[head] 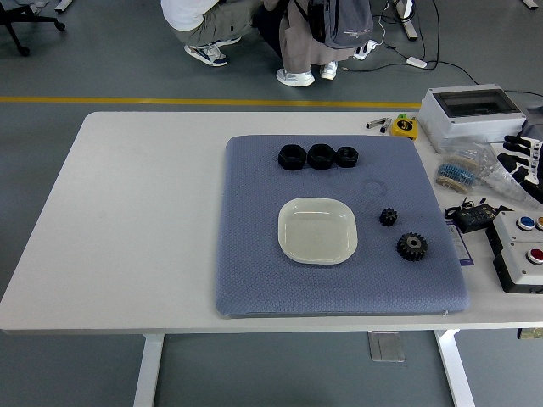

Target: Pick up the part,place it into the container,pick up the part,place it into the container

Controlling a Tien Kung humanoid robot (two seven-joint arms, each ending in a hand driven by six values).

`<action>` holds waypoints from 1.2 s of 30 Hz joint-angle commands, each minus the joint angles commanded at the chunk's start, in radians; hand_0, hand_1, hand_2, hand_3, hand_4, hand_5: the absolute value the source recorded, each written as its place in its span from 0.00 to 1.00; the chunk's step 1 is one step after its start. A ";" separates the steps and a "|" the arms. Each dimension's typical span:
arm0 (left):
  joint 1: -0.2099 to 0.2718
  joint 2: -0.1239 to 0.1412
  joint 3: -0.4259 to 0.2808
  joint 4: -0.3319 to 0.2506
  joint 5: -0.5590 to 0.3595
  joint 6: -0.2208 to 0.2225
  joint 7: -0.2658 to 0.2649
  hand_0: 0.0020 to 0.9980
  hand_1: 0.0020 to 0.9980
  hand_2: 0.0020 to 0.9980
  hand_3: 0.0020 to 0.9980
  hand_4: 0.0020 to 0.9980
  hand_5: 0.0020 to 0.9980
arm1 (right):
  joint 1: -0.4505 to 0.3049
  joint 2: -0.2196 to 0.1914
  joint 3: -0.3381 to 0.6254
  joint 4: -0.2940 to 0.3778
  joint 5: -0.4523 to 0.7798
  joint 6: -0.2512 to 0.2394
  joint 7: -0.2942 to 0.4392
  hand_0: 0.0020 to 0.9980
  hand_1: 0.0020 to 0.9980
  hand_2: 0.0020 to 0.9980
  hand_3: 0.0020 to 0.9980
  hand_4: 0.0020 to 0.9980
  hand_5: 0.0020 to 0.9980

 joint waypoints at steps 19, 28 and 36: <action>-0.005 0.006 0.021 0.000 -0.011 0.002 -0.002 0.72 0.73 0.76 0.69 0.72 0.69 | 0.208 -0.096 -0.317 -0.134 -0.511 0.112 0.048 0.78 0.77 0.82 0.83 1.00 0.37; -0.009 0.007 0.025 0.000 -0.021 0.005 -0.001 0.72 0.73 0.76 0.69 0.72 0.69 | 0.328 -0.083 -0.473 -0.197 -0.472 0.146 0.054 0.76 0.76 0.80 0.82 1.00 0.36; -0.011 0.006 0.037 -0.001 -0.038 0.008 -0.002 0.72 0.73 0.76 0.69 0.72 0.69 | 0.388 -0.069 -0.554 -0.263 -0.489 0.168 0.064 0.72 0.74 0.77 0.79 1.00 0.37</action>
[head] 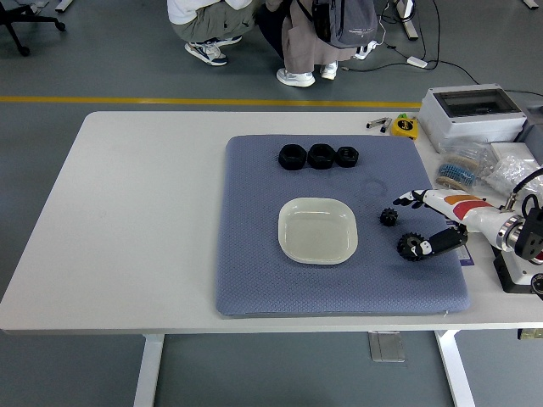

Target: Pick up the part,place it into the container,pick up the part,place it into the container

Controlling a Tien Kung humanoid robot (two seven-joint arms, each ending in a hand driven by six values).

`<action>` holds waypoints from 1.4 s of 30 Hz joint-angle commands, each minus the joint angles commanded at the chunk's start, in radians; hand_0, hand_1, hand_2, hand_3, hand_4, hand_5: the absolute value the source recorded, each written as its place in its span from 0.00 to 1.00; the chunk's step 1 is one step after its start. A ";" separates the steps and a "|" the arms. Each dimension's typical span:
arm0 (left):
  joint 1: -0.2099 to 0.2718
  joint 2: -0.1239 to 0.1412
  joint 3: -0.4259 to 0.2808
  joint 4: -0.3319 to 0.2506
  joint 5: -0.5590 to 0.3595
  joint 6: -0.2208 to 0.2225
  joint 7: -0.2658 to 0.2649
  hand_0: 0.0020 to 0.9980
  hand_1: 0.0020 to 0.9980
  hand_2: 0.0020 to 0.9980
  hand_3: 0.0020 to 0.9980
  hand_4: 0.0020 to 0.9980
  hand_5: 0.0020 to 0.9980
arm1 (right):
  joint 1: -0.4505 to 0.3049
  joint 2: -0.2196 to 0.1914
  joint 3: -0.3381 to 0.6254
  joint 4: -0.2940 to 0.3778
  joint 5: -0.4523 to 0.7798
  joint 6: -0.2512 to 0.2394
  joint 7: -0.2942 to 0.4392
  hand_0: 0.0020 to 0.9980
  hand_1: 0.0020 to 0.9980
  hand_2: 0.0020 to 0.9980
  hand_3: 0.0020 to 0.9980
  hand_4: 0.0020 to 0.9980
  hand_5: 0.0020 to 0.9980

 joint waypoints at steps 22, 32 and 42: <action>-0.001 0.000 -0.001 -0.002 0.002 0.001 0.004 0.72 0.73 0.76 0.68 0.71 0.69 | 0.063 0.032 -0.110 -0.119 -0.012 -0.019 0.014 0.63 0.68 0.72 0.72 1.00 0.38; -0.004 0.001 -0.003 -0.004 0.011 -0.002 0.007 0.72 0.73 0.76 0.68 0.71 0.68 | 0.087 0.046 -0.137 -0.192 -0.001 -0.031 0.026 0.56 0.64 0.69 0.65 0.99 0.38; -0.003 0.003 -0.004 -0.005 0.014 -0.002 0.008 0.72 0.73 0.76 0.68 0.71 0.68 | 0.083 0.047 -0.147 -0.226 0.015 -0.038 0.042 0.44 0.57 0.62 0.63 0.93 0.39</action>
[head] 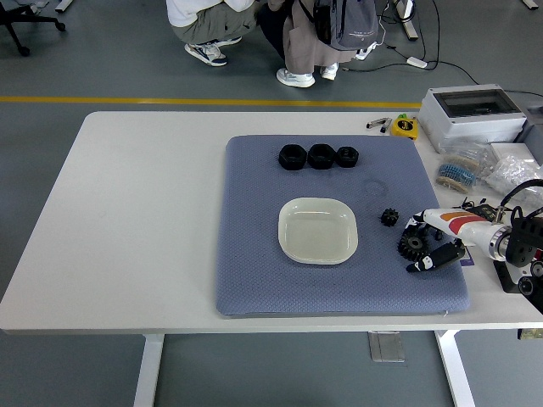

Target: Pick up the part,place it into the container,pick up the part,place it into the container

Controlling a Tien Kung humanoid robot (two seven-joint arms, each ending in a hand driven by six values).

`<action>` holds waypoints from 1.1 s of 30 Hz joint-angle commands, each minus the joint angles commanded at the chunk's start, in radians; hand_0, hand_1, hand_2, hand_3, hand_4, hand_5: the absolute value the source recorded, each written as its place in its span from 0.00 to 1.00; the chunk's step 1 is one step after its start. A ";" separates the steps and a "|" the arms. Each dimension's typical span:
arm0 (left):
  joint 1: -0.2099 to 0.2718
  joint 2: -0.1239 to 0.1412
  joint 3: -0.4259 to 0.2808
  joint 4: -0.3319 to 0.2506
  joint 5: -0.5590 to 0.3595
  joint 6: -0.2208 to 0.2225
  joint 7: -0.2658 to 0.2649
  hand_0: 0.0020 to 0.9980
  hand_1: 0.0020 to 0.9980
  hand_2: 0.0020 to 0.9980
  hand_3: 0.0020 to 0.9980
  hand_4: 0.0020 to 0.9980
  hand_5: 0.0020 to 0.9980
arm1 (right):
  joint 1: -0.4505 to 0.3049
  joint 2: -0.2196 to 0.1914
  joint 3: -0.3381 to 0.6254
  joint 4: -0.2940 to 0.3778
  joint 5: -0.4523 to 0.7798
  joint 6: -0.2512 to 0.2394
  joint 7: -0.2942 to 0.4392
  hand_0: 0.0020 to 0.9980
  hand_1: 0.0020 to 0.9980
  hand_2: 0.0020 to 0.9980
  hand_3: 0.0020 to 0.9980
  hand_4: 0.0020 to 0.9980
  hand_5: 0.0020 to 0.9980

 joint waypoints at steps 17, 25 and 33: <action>0.000 0.000 -0.011 -0.002 0.021 -0.004 0.006 0.72 0.73 0.76 0.68 0.71 0.68 | 0.006 0.005 -0.010 -0.028 0.000 -0.042 0.018 0.19 0.40 0.48 0.51 0.71 0.36; -0.001 0.002 -0.011 -0.002 0.021 -0.004 0.005 0.72 0.73 0.76 0.68 0.71 0.68 | 0.002 -0.005 0.007 0.008 -0.011 -0.042 0.014 0.14 0.35 0.44 0.50 0.69 0.36; 0.000 0.002 -0.012 -0.002 0.020 -0.003 0.004 0.72 0.73 0.76 0.68 0.71 0.68 | 0.015 -0.013 0.031 0.104 -0.033 -0.053 0.008 0.09 0.29 0.41 0.50 0.68 0.38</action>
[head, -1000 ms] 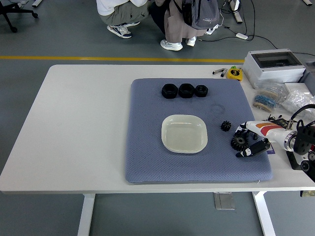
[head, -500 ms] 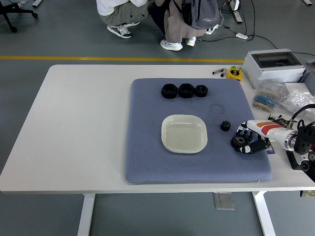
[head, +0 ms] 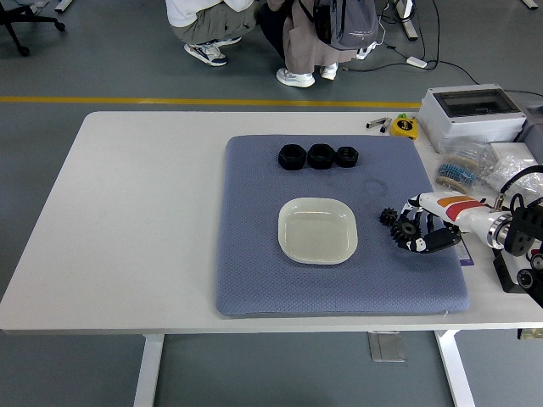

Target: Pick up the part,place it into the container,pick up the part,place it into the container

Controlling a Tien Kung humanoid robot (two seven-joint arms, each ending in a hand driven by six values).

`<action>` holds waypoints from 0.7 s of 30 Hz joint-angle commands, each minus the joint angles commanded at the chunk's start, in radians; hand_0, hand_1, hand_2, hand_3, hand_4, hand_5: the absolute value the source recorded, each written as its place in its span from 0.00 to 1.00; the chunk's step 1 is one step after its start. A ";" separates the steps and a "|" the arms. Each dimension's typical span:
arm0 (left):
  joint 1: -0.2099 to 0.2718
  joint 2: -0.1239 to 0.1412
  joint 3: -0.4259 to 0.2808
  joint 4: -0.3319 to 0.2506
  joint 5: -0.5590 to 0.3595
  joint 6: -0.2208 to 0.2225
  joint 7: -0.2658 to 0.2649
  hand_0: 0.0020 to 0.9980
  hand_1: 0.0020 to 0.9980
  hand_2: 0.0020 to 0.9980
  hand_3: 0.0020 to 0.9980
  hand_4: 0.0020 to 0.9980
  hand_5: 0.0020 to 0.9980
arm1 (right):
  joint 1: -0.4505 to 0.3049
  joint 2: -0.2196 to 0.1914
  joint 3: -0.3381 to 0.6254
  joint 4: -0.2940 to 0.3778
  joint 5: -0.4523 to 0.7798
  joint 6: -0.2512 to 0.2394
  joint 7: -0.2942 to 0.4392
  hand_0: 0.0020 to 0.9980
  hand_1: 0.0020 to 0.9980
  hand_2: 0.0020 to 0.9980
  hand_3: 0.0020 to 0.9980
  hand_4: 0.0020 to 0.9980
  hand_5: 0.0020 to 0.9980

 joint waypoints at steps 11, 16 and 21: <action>0.002 0.002 -0.006 0.000 0.010 -0.001 0.002 0.72 0.73 0.76 0.68 0.71 0.68 | 0.112 0.050 -0.094 0.087 -0.027 -0.010 -0.002 0.08 0.28 0.40 0.49 0.67 0.39; 0.002 0.000 -0.029 0.003 0.031 0.001 0.008 0.72 0.73 0.76 0.68 0.71 0.68 | 0.189 0.106 -0.192 0.041 -0.029 -0.013 -0.001 0.08 0.28 0.40 0.50 0.67 0.39; 0.000 -0.002 -0.043 0.004 0.037 0.004 0.011 0.72 0.73 0.76 0.68 0.71 0.68 | 0.228 0.163 -0.251 -0.043 -0.062 -0.028 0.000 0.08 0.29 0.41 0.50 0.69 0.37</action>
